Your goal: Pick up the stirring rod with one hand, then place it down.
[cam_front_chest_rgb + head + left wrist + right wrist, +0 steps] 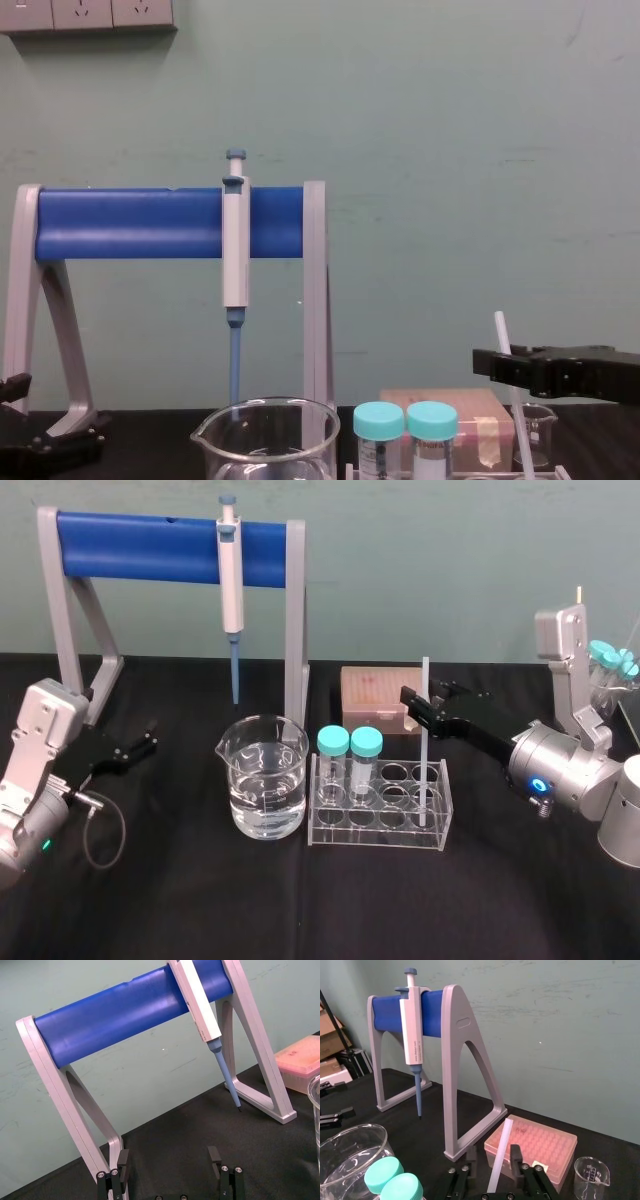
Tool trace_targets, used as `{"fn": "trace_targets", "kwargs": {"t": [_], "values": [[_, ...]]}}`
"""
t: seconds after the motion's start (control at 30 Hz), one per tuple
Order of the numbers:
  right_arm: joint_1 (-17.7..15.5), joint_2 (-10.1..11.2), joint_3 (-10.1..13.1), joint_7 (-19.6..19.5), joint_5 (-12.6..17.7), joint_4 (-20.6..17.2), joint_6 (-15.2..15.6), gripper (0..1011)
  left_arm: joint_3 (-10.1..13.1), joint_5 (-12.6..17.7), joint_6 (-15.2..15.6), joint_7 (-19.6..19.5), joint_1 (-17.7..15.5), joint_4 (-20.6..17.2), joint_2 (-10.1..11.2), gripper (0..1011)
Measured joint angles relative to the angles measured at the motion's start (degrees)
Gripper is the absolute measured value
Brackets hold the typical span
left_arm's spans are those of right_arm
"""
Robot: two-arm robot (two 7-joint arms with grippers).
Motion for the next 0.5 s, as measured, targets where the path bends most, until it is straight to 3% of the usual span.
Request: {"fn": "trace_targets", "kwargs": {"t": [0.4,0.5], "values": [[0.0,0.0,0.0,0.0,0.0,0.0,0.0,84,0.0,0.0,0.0,0.0,0.0,0.0,0.0,1000],[0.0,0.0,0.0,0.0,0.0,0.0,0.0,75,0.0,0.0,0.0,0.0,0.0,0.0,0.0,1000]]}}
